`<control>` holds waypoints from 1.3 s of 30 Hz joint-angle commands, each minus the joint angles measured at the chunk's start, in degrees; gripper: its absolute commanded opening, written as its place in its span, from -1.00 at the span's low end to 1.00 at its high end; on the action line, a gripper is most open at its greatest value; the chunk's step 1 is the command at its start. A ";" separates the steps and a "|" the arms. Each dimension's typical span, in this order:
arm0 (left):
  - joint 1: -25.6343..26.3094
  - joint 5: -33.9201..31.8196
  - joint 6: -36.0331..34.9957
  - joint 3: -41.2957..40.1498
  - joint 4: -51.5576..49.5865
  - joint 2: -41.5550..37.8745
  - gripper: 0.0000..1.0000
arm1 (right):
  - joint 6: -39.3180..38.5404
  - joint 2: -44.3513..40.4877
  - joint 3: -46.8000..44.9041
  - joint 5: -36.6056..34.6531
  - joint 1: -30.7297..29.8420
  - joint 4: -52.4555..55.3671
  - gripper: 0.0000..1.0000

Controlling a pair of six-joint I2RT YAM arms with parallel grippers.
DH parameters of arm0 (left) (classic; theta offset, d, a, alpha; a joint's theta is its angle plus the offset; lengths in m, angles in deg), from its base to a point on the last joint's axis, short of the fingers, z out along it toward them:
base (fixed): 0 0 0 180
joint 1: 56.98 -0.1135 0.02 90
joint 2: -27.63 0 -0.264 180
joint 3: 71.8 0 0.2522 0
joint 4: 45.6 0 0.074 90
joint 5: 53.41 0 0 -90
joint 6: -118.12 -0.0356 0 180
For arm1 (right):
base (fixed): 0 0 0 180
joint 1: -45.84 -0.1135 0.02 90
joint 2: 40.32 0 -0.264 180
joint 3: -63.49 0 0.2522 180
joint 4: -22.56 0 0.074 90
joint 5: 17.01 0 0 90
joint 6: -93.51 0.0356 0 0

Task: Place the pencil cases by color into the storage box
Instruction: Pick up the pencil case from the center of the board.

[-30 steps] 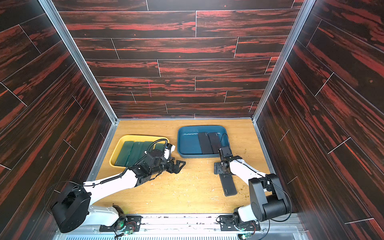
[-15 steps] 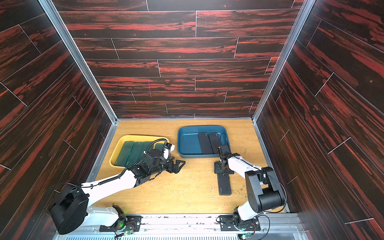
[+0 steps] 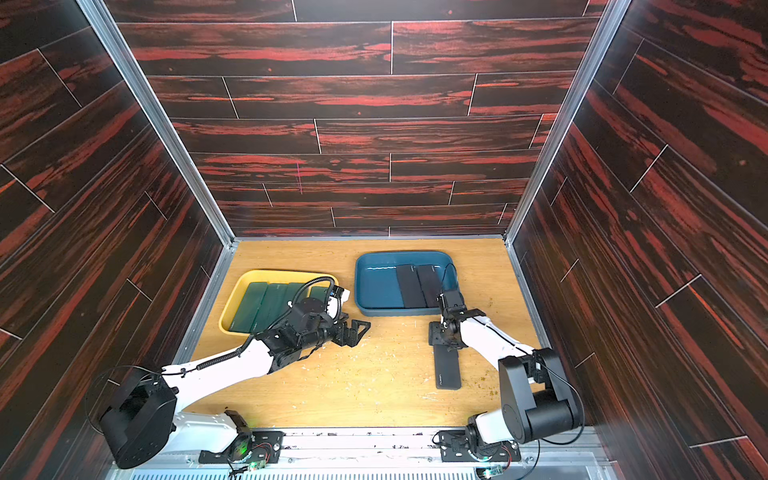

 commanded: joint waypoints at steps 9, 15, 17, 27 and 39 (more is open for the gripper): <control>0.22 -0.05 1.05 2.97 -1.02 0.87 0.90 | 1.26 -4.96 0.30 1.24 -4.40 1.45 0.15; 0.23 -0.75 1.53 3.81 -2.12 1.02 0.90 | 0.95 -6.39 3.31 3.16 -9.12 2.70 0.14; 0.22 -1.10 1.58 4.12 -2.50 1.13 0.90 | 0.77 -7.06 4.23 5.21 -10.38 2.34 0.14; 0.14 -5.41 -2.06 6.53 -7.78 -0.82 0.90 | 0.04 -6.40 11.51 12.14 -11.26 -0.05 0.11; 0.05 -11.40 -7.55 9.49 -13.84 -2.57 0.90 | -1.46 1.54 24.05 11.34 -11.26 -4.92 0.10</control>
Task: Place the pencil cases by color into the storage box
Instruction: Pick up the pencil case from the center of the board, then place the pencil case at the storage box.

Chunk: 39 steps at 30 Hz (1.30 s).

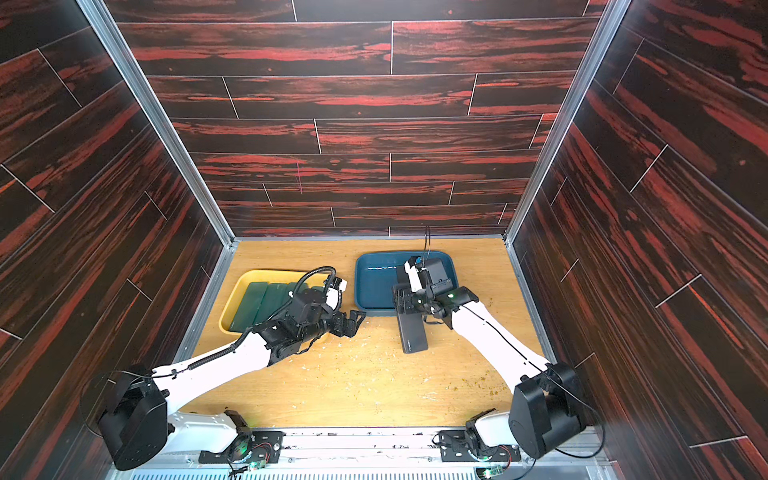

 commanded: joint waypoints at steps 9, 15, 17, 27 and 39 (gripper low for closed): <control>-0.03 2.22 -8.96 3.37 -6.93 -2.77 0.90 | -1.64 14.03 16.88 -4.46 -0.20 -7.65 0.10; -0.03 2.79 -10.91 2.43 -5.26 -2.94 0.90 | -1.69 19.48 20.68 -8.72 -0.20 -12.41 0.09; -0.03 1.82 -11.11 2.16 -4.53 -2.68 0.90 | -1.67 20.76 21.22 -9.62 -0.18 -14.37 0.09; -0.12 -9.63 -7.71 0.32 0.01 -1.59 0.90 | -1.40 26.49 21.28 -11.31 -0.42 -22.19 0.09; -1.09 -12.63 -3.39 -1.41 1.05 -2.27 0.90 | -1.82 32.38 22.11 -14.37 -1.69 -24.08 0.09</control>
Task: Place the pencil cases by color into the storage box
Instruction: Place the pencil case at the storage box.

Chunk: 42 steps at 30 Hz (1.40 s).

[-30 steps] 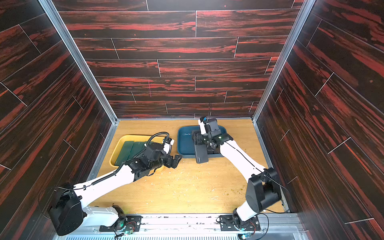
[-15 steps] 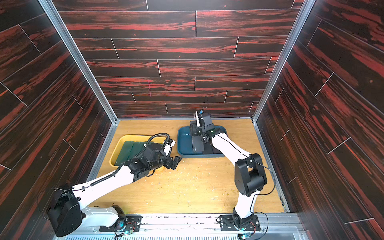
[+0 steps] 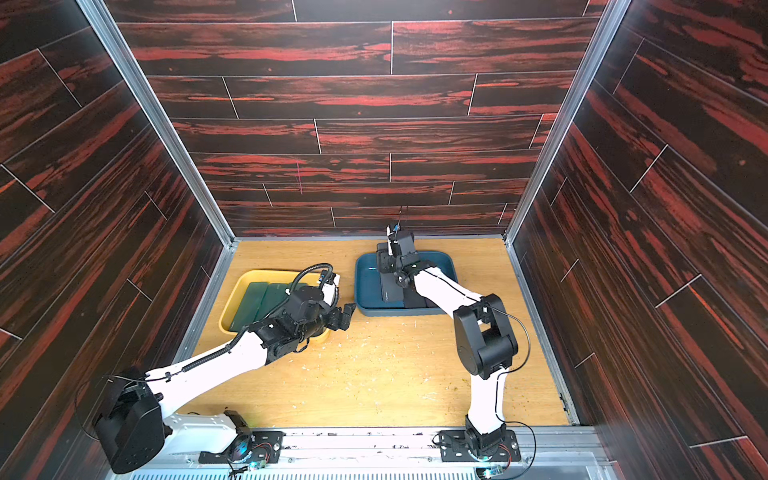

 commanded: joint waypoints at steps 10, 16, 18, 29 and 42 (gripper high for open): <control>-2.87 -2.16 3.97 -3.70 3.35 -2.29 0.90 | 0.79 5.47 3.23 -2.25 -1.32 1.45 0.10; -3.93 -1.67 5.00 -4.47 3.62 -3.06 0.90 | 2.35 8.02 5.05 -1.82 -1.41 2.89 0.10; -4.12 -1.50 5.17 -4.69 3.62 -3.25 0.90 | 2.84 9.12 6.43 -1.90 -1.42 4.06 0.09; -4.81 -0.91 5.68 -5.39 3.88 -3.57 0.90 | 5.28 13.40 9.51 -2.25 -1.43 7.25 0.10; -5.00 -0.72 6.15 -6.10 3.88 -4.18 0.90 | 6.26 18.49 13.16 -1.37 -1.32 10.25 0.10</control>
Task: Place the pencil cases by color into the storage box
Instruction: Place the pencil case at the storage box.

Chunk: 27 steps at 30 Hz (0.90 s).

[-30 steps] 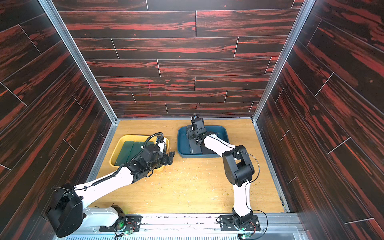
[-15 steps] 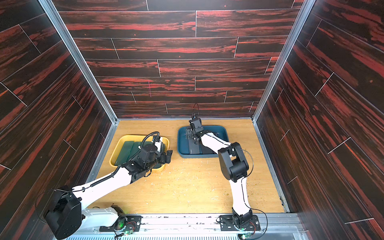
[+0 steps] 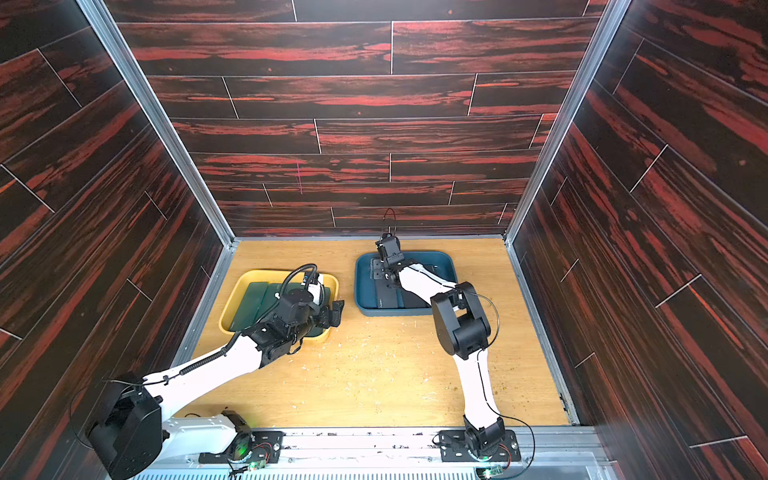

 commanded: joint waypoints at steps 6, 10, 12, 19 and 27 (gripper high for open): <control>-0.44 0.14 0.88 -1.05 0.58 -1.60 0.90 | 0.81 7.12 3.87 0.62 -0.24 4.19 0.10; -0.59 0.05 0.88 -1.05 0.76 -1.33 0.90 | 0.64 8.48 5.04 0.53 -0.22 4.65 0.11; -0.69 -0.10 0.95 -0.99 0.81 -1.17 0.90 | 0.55 9.51 6.37 0.29 -0.25 5.51 0.11; -0.92 0.00 1.14 -0.99 0.76 -1.07 0.90 | 0.94 12.72 10.99 0.45 -0.26 9.45 0.14; -1.18 0.08 1.32 -0.88 0.70 -0.80 0.90 | 1.34 15.07 14.94 0.80 -0.23 14.00 0.37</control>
